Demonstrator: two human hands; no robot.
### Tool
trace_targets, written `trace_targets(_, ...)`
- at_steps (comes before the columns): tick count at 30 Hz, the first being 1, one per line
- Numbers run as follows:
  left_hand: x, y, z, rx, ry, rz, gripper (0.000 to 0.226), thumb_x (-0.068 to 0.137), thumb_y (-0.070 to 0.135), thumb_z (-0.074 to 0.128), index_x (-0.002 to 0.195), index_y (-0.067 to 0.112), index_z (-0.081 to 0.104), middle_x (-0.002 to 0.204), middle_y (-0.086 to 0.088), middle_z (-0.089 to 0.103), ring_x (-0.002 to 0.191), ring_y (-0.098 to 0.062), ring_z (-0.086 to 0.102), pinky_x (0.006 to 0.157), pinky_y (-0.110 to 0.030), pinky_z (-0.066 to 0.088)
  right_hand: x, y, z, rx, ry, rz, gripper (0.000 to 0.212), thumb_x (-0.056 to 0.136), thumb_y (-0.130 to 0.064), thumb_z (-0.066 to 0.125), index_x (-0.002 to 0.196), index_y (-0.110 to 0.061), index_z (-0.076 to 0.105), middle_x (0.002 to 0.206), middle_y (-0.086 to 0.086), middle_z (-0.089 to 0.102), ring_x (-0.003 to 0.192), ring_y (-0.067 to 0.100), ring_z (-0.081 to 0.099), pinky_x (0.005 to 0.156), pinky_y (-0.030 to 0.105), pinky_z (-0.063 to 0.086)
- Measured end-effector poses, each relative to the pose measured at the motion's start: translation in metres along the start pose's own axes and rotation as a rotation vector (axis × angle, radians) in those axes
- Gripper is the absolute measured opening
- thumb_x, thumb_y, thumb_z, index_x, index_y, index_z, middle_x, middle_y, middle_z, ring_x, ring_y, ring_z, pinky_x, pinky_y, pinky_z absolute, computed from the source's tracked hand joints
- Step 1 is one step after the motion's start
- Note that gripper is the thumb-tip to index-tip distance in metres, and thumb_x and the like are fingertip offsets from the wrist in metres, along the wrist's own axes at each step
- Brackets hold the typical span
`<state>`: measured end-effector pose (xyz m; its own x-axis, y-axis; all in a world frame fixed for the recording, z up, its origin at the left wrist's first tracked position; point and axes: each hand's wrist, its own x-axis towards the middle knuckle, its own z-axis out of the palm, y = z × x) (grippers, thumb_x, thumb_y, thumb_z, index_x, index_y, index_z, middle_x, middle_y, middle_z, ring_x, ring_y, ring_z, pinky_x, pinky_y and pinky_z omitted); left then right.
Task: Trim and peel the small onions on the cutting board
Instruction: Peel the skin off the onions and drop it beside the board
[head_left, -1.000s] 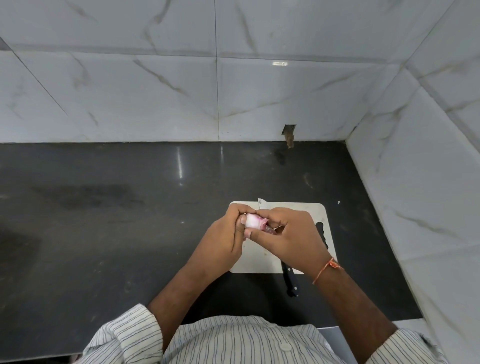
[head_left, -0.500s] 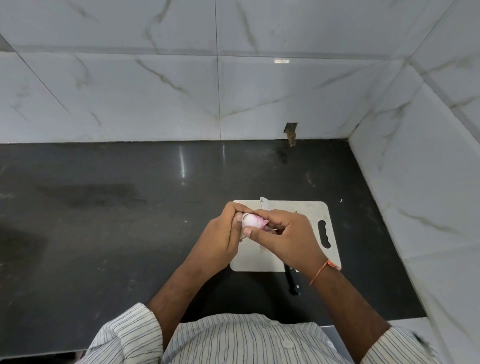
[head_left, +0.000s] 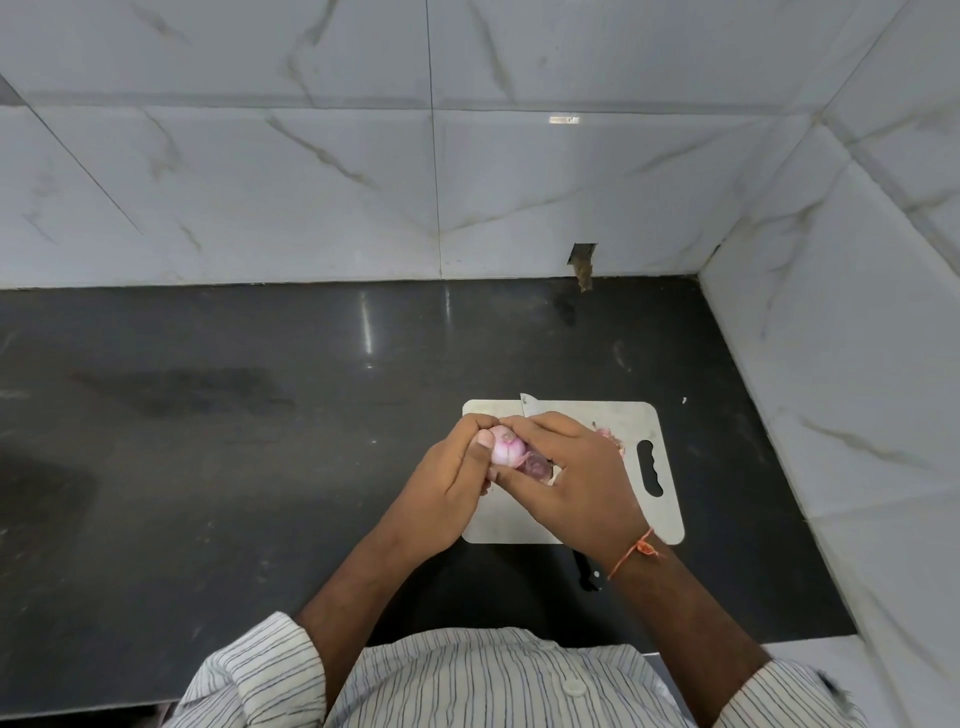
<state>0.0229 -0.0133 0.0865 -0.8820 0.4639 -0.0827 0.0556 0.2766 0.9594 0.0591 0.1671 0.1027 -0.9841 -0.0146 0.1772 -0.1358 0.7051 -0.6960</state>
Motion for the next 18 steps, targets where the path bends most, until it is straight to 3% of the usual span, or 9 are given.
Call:
trace_targets(3,0.002,-0.001,0.003,0.039,0.017,0.028,0.037,0.114,0.039,0.031,0.121,0.019,0.062,0.096,0.013,0.068,0.083,-0.010,0.064,0.074,-0.033,0.058,0.001,0.001,0.001,-0.022,0.028,-0.013,0.051,0.092,-0.054,0.072,0.131,-0.020,0.075,0.120,-0.005,0.077,0.108,0.009,0.070,0.100,0.017,0.052)
trace_targets(7,0.003,-0.003,0.002,0.109,0.045,0.057,0.042,0.113,0.041,0.029,0.122,0.018,0.062,0.101,0.010,0.070,0.091,-0.008,0.068,0.076,-0.021,0.055,0.001,-0.003,-0.003,0.011,0.044,-0.020,0.052,0.090,-0.054,0.075,0.130,-0.021,0.075,0.119,-0.007,0.077,0.108,0.004,0.066,0.100,0.004,0.043)
trace_targets(10,0.004,-0.004,-0.001,0.173,0.063,0.064,0.045,0.113,0.047,0.029,0.124,0.020,0.063,0.107,0.011,0.072,0.100,-0.010,0.070,0.083,-0.029,0.059,0.003,-0.009,-0.004,0.075,0.005,0.034,0.051,0.091,-0.058,0.074,0.131,-0.027,0.073,0.120,-0.013,0.075,0.110,0.003,0.067,0.099,0.012,0.050)
trace_targets(13,0.005,-0.003,-0.008,0.248,0.057,0.046,0.047,0.111,0.047,0.029,0.125,0.019,0.064,0.107,0.008,0.073,0.098,-0.010,0.070,0.085,-0.034,0.059,0.005,-0.014,-0.008,0.173,-0.040,0.163,0.045,0.087,-0.057,0.079,0.127,-0.037,0.074,0.113,-0.024,0.075,0.108,-0.002,0.068,0.092,0.012,0.053)
trace_targets(18,0.002,0.001,-0.013,0.278,0.002,0.083,0.036,0.113,0.036,0.035,0.133,0.022,0.062,0.114,0.013,0.073,0.105,-0.006,0.069,0.090,-0.030,0.057,0.009,-0.012,-0.017,0.181,-0.157,0.316,0.041,0.081,-0.060,0.082,0.114,-0.035,0.080,0.096,-0.020,0.080,0.092,0.001,0.074,0.089,0.030,0.062)
